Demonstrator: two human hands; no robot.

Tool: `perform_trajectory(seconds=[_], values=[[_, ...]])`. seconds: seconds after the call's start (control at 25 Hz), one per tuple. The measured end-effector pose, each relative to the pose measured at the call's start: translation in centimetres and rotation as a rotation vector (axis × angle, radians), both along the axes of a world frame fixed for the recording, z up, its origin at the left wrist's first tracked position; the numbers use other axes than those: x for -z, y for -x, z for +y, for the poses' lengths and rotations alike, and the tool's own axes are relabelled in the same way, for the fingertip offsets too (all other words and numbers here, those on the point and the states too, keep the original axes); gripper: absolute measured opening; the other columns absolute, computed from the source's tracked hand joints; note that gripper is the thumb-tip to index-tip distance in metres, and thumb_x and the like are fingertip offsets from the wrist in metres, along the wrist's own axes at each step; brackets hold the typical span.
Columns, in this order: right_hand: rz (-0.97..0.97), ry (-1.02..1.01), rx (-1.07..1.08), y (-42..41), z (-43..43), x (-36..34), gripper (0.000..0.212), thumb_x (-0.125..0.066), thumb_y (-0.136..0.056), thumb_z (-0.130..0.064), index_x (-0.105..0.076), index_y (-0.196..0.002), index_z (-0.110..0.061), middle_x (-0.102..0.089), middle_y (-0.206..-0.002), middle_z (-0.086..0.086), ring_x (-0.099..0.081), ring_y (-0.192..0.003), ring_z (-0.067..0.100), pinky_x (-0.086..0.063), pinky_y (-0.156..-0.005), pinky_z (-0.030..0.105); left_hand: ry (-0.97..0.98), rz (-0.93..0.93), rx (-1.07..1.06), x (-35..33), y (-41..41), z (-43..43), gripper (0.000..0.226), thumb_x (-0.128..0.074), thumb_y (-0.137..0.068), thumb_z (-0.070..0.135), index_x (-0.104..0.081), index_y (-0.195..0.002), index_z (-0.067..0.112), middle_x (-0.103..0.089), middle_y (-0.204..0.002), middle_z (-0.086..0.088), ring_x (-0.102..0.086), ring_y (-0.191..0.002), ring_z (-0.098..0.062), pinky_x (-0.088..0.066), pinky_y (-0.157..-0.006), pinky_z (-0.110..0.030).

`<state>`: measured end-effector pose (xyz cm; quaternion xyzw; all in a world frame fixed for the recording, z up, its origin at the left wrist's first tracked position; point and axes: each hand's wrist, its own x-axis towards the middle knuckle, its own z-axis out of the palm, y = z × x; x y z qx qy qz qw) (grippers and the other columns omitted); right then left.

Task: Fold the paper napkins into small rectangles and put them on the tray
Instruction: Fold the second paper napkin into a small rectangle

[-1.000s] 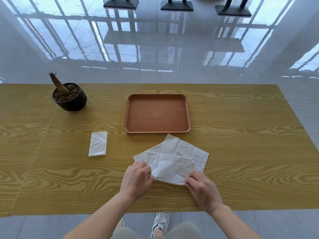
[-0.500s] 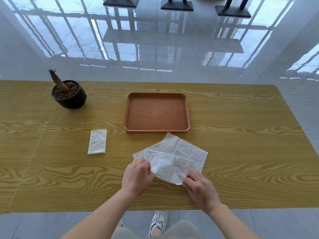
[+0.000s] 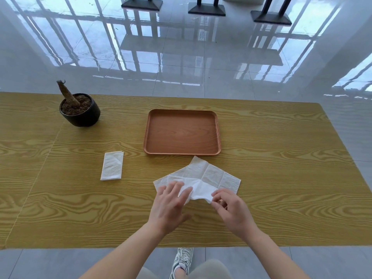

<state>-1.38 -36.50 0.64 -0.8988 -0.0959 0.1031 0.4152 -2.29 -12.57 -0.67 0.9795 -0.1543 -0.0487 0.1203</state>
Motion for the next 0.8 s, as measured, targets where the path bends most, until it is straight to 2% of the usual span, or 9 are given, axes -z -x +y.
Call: perform_trajectory(seconds=[0.08,0.12,0.2,0.4,0.64,0.8], values=[[0.038,-0.041,0.019,-0.2,0.0,-0.5,0.019,-0.072,-0.089,-0.011,-0.065,-0.081,-0.027,-0.067,-0.102,-0.018,-0.062,-0.067,0.014,-0.053,-0.065,0.024,0.063,-0.128,-0.023,0.0,-0.3,-0.6,0.021,-0.079,-0.075,0.027,-0.070,-0.093,0.020,-0.068,-0.098,-0.001,-0.064,-0.093,-0.026,-0.051,-0.075,-0.040],[0.044,-0.060,0.036,-0.3,0.0,-0.7,0.021,-0.073,-0.088,-0.009,-0.066,-0.081,-0.028,-0.069,-0.101,-0.016,-0.064,-0.069,0.013,-0.053,-0.065,0.024,0.088,-0.192,-0.035,0.1,-0.4,-0.5,0.011,-0.078,-0.075,0.016,-0.070,-0.081,0.019,-0.068,-0.085,0.002,-0.063,-0.081,-0.024,-0.050,-0.069,-0.038],[0.034,-0.096,0.073,-0.4,0.2,-1.0,0.024,-0.074,-0.087,-0.005,-0.068,-0.082,-0.027,-0.072,-0.097,-0.014,-0.067,-0.074,0.010,-0.052,-0.066,0.019,0.119,-0.259,-0.045,0.2,-0.4,0.6,0.016,-0.076,-0.072,0.005,-0.067,-0.072,0.019,-0.065,-0.073,0.003,-0.059,-0.069,-0.023,-0.047,-0.064,-0.036],[-0.039,-0.176,0.050,-1.1,3.4,-1.5,0.014,-0.076,-0.083,0.004,-0.074,-0.083,-0.010,-0.073,-0.098,-0.007,-0.071,-0.086,0.009,-0.057,-0.074,0.021,0.094,-0.384,-0.154,-0.7,-0.4,5.7,0.021,-0.075,-0.069,-0.001,-0.068,-0.078,0.017,-0.065,-0.078,0.002,-0.060,-0.068,-0.025,-0.046,-0.062,-0.037],[-0.027,-0.227,-0.155,-2.5,10.6,-1.1,0.005,-0.075,-0.087,-0.009,-0.077,-0.085,-0.013,-0.073,-0.098,-0.010,-0.071,-0.090,0.009,-0.058,-0.076,0.024,0.028,-0.631,-0.261,-1.8,2.6,13.8,0.018,-0.063,-0.086,0.002,-0.069,-0.081,0.018,-0.066,-0.085,0.001,-0.062,-0.080,-0.023,-0.047,-0.072,-0.036],[0.023,-0.187,-0.226,-2.4,15.1,0.4,0.004,-0.075,-0.088,-0.013,-0.078,-0.085,-0.013,-0.073,-0.094,-0.009,-0.069,-0.085,0.006,-0.056,-0.074,0.023,-0.089,-0.588,-0.286,-0.1,6.0,17.0,0.021,-0.066,-0.080,-0.004,-0.065,-0.075,0.016,-0.067,-0.087,-0.002,-0.063,-0.084,-0.025,-0.046,-0.076,-0.036]])
